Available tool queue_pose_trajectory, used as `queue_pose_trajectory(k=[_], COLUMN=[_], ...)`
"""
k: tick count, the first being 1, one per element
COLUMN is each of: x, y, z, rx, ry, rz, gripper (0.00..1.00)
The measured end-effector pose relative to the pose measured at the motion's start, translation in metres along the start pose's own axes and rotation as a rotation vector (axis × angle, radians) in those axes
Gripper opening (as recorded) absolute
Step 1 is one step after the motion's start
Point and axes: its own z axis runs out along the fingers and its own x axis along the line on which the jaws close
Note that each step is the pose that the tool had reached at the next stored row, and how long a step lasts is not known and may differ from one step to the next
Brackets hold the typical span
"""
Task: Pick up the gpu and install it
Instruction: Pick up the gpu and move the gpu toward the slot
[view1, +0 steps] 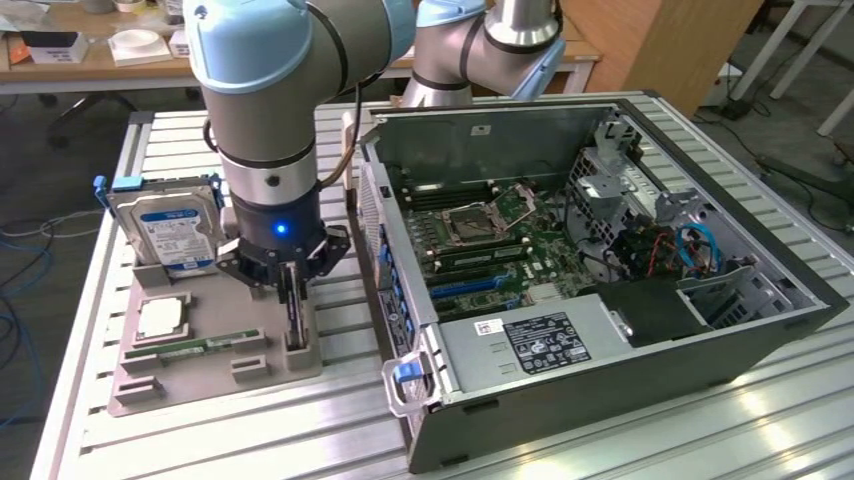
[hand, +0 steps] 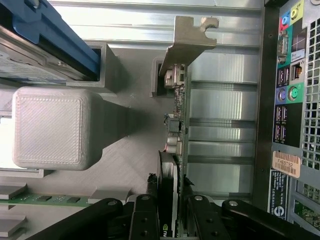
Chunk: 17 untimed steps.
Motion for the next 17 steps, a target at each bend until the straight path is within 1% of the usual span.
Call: queue_pose_trajectory(k=[5, 6, 8, 9, 17], x=[0.0000, 0.0000, 0.0000, 0.0000, 0.0000], y=[0.0000, 0.0000, 0.0000, 0.0000, 0.0000], z=[0.0000, 0.0000, 0.0000, -0.0001, 0.0000], rx=[0.0000, 0.0000, 0.0000, 0.0001, 0.0000], ry=[0.0001, 0.0002, 0.0001, 0.0001, 0.0001], rz=[0.000, 0.000, 0.000, 0.000, 0.000], gripper=[0.30, 0.28, 0.28, 0.26, 0.26])
